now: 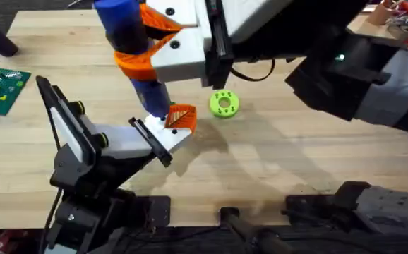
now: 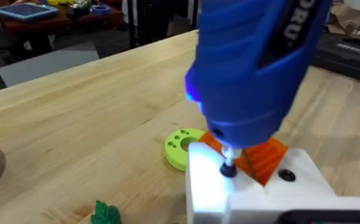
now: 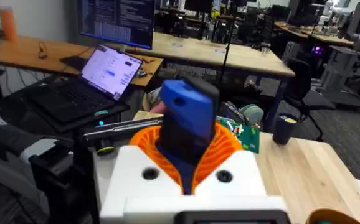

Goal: Pick up the gripper from the table and insert it into the empty holder that is missing its gripper. Then pick up a screw, insert it into the mounting hole, and use the screwdriver to tighten it. Finally, clean up the table by picking up the vegetable and placing it into the bucket.

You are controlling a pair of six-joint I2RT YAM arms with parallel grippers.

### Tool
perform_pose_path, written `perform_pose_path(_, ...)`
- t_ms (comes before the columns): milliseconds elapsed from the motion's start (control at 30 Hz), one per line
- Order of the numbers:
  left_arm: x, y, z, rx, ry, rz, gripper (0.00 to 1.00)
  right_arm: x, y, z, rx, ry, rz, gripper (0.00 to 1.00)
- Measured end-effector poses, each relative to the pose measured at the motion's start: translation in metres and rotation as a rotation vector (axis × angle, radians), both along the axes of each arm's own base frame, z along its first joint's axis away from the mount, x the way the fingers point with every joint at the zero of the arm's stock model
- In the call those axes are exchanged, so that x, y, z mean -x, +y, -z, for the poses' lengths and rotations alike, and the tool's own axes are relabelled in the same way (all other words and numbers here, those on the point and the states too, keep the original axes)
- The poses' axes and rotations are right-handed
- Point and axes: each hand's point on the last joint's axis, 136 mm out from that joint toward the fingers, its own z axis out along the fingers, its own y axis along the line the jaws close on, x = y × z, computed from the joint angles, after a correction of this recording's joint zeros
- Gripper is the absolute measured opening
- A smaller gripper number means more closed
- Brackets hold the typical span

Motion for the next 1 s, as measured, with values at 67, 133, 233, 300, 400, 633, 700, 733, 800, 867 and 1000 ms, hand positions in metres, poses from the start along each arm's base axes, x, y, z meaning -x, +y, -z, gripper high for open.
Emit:
perform_pose_path(67,0.0,0.0,0.0,0.0,0.0,0.0,0.007,-0.0001,0.0001,0.001,0.004,0.004,0.0,0.06)
perform_pose_path(133,0.0,0.0,0.0,0.0,0.0,0.0,0.007,-0.0002,0.0001,0.0015,0.006,0.006,0.0,0.06)
perform_pose_path(233,0.0001,-0.0001,0.0,0.0,0.0,0.001,0.007,-0.0002,0.0002,0.0017,0.006,0.007,0.0,0.062)
perform_pose_path(300,0.0001,-0.0001,0.0,0.0,0.0,0.001,0.007,-0.0002,0.0002,0.0017,0.007,0.007,0.0,0.061)
perform_pose_path(400,0.0,0.0,0.0,0.0,0.0,0.0,0.007,-0.0002,0.0002,0.0019,0.007,0.008,0.0,0.061)
perform_pose_path(633,0.0001,-0.0001,-0.0001,0.0,0.0,0.001,0.007,-0.0002,0.0002,0.0019,0.007,0.008,0.0,0.061)
perform_pose_path(700,0.0001,-0.0001,0.0,0.0,0.0,0.001,0.007,-0.0002,0.0002,0.002,0.008,0.009,0.0,0.062)
perform_pose_path(733,0.0001,-0.0001,0.0,0.0,0.0,0.001,0.007,-0.0003,0.0003,0.0022,0.008,0.009,0.0,0.061)
perform_pose_path(800,0.0,0.0,0.0,0.0,0.0,0.0,0.007,-0.0004,0.0004,0.0025,0.009,0.01,0.0,0.061)
perform_pose_path(867,0.0001,-0.0001,0.0,0.0,0.0,0.001,0.008,-0.0004,0.0004,0.0025,0.009,0.01,0.0,0.06)
perform_pose_path(1000,0.0005,-0.0004,-0.0004,0.0,-0.002,0.004,0.008,-0.0003,0.0004,0.0008,0.001,0.002,-0.001,0.061)
